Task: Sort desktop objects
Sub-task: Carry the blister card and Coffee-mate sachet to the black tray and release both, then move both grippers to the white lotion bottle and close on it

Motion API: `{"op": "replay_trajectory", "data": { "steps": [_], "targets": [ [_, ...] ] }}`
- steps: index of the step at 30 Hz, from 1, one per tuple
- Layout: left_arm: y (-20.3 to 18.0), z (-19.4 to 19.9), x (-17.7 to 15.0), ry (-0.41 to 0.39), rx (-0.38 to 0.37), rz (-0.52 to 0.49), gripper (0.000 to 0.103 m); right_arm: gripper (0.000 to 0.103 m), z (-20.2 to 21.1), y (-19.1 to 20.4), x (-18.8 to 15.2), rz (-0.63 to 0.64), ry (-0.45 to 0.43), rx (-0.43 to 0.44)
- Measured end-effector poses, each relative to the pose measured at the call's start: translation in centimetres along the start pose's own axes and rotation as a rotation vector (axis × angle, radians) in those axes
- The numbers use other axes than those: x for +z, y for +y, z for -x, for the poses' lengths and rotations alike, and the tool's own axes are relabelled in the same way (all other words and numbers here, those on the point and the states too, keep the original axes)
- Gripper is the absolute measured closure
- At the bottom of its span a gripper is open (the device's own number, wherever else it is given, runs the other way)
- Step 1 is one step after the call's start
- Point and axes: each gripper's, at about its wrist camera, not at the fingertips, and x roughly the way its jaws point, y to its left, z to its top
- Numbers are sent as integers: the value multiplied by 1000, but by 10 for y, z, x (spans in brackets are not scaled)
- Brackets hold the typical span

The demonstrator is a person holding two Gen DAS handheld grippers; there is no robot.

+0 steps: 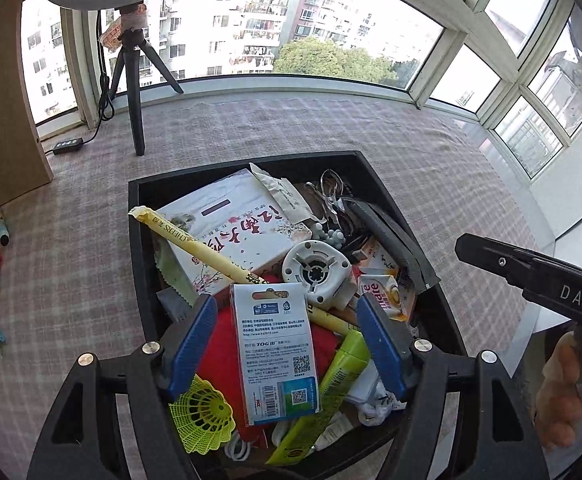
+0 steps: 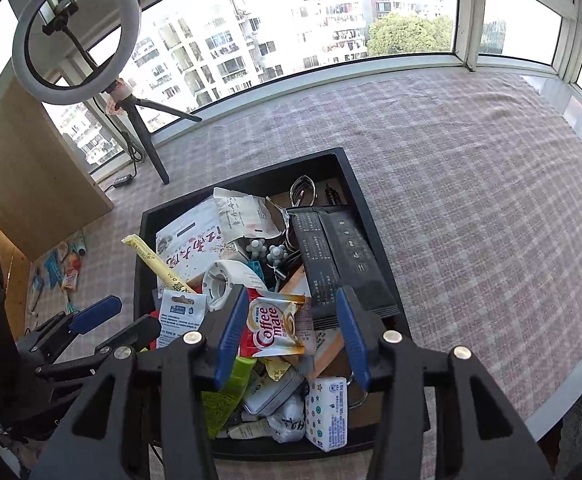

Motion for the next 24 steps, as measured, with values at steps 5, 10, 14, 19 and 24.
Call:
{"op": "replay_trajectory", "data": {
  "steps": [5, 10, 14, 19, 24],
  "targets": [
    [10, 4, -2, -3, 20, 10, 33, 58, -8, 7, 0, 6, 18, 17],
    [30, 15, -8, -14, 53, 24, 34, 58, -16, 26, -1, 25, 34, 35],
    [58, 25, -15, -18, 82, 55, 34, 58, -21, 53, -3, 64, 40, 54],
    [104, 40, -28, -17, 124, 110, 34, 58, -29, 102, -9, 144, 40, 71],
    [159, 62, -44, -25, 164, 164, 34, 58, -38, 159, -16, 213, 44, 119]
  ]
}}
